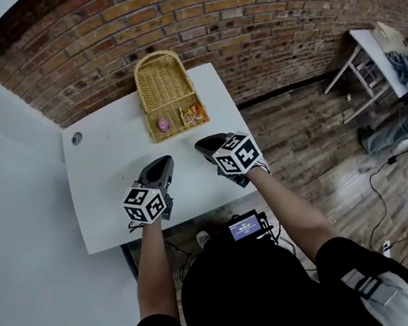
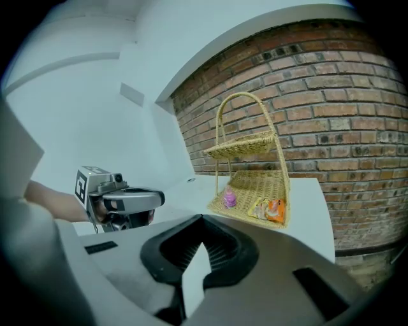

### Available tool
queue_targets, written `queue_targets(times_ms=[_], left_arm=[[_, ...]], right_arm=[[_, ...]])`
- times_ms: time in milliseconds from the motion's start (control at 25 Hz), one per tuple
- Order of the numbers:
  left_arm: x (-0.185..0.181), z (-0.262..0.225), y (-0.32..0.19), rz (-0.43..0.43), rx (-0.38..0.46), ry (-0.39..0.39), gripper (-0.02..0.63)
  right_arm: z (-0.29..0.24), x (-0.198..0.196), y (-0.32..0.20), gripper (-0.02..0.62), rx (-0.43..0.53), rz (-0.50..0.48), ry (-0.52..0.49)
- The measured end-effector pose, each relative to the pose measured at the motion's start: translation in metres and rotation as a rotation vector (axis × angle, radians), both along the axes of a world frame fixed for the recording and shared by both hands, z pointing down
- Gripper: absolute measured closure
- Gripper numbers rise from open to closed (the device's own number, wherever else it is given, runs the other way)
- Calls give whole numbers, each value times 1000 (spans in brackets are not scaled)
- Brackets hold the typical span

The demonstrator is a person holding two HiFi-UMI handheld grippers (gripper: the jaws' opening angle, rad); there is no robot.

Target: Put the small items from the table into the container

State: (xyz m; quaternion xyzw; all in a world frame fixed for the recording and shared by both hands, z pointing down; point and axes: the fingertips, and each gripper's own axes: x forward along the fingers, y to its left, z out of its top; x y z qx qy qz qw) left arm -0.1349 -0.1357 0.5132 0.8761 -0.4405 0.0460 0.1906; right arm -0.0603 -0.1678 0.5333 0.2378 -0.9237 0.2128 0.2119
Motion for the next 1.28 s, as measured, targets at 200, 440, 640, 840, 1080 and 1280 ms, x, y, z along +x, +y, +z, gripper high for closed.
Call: queue_targets(times_ms=[200,440,640,840,1080,1280], left_arm=[[-1,-4,3,-4,-2,-6,597],[-9,-6,5,-22,-5,33,597],[-18,3,8,-39,-8,-14,597],[-38,16,11,-89,-37,-45,456],[-62,37,15,-152,-99,-96,255],[-77,64,24,-172,-171,-150,165]], right_arm=[[-4,2,3,583,-8,0,-12],[-4,3,3,583,-17,7,-21],[-1,5,5,583,-51,11,-55],[4,6,6,583,-66,12,-59],[9,5,7,583,-81,4,-53],[14,4,9,583,-90,-2,-43]])
